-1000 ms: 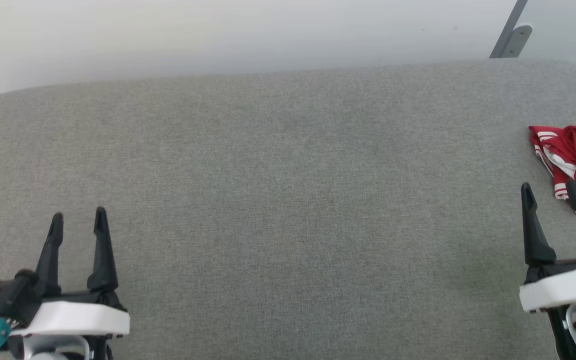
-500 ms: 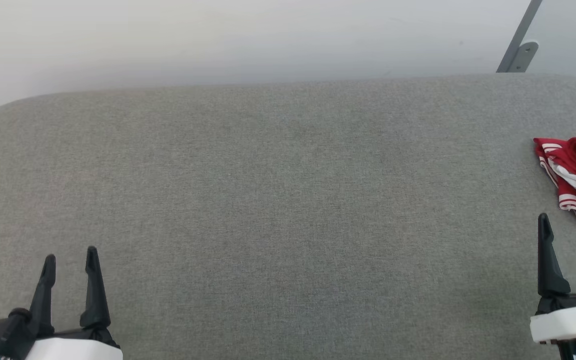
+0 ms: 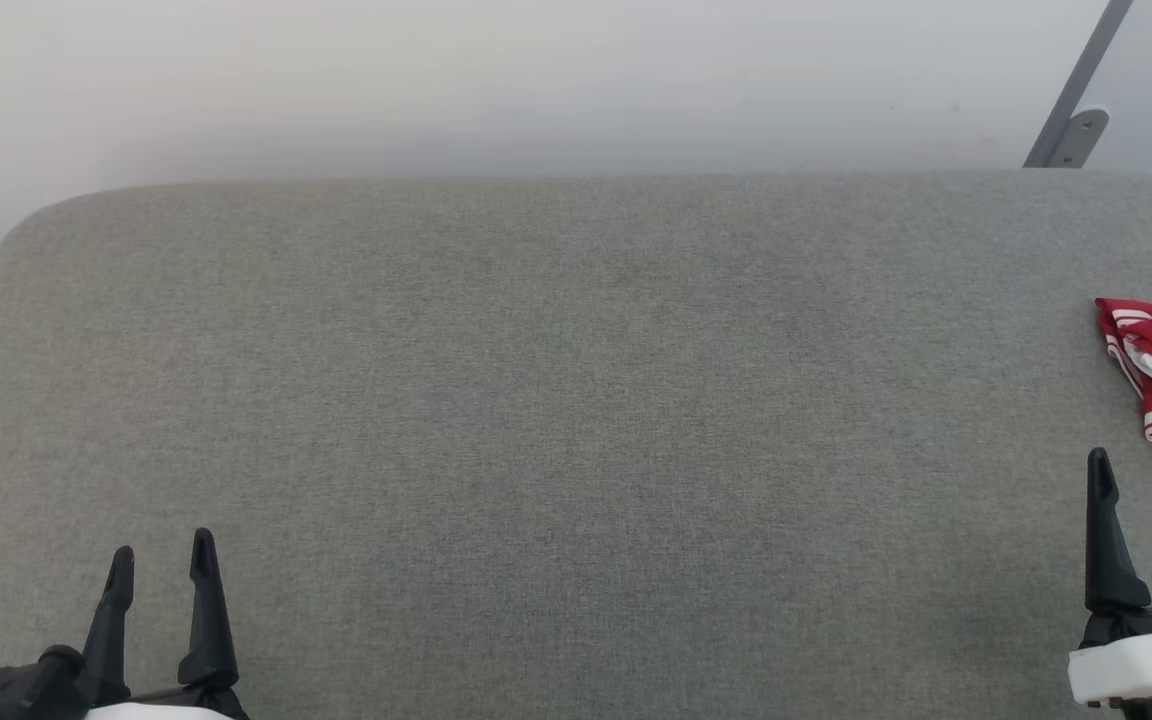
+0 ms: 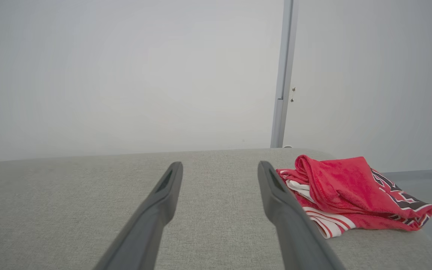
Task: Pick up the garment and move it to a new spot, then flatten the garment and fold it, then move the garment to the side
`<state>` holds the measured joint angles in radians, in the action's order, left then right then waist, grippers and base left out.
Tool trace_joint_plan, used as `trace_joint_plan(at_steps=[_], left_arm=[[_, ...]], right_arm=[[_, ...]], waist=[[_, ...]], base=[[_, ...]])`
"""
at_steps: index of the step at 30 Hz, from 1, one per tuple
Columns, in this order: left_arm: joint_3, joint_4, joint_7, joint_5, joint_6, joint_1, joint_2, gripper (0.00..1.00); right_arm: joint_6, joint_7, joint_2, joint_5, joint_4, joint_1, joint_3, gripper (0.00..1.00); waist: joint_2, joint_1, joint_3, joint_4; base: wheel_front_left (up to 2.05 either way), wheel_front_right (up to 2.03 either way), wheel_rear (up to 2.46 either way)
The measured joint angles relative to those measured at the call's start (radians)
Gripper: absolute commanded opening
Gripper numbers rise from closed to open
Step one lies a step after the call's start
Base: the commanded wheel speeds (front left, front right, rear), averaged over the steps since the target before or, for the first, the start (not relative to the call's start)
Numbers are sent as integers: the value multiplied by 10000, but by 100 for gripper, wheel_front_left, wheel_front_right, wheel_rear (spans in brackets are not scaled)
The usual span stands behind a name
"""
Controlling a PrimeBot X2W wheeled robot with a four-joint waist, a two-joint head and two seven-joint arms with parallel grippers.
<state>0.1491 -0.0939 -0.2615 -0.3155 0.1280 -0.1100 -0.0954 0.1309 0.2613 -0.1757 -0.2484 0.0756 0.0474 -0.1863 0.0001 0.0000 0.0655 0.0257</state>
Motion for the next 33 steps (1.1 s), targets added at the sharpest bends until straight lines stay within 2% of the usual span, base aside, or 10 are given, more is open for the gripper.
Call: trace_joint_plan(at_steps=[21,22,28,33], left_arm=[[67,155,0,-59,0,-30,226,100],[88,134,4,-10,-2,-22,251,0],[33,-397,125,-104,-4,-35,447,0],[12,-487,341,-980,-4,-6,460,0]], right_arm=[[0,0,-67,-178,255,-17,314,100],[0,-2,-56,-190,316,-7,334,0],[0,-105,228,-314,834,156,410,0],[0,-334,280,-1202,907,132,418,0]], waist=[[0,0,8,144],[0,0,14,150],[0,0,8,146],[0,0,-18,130]], base=[[0,0,0],[0,0,0],[0,0,0],[0,0,0]])
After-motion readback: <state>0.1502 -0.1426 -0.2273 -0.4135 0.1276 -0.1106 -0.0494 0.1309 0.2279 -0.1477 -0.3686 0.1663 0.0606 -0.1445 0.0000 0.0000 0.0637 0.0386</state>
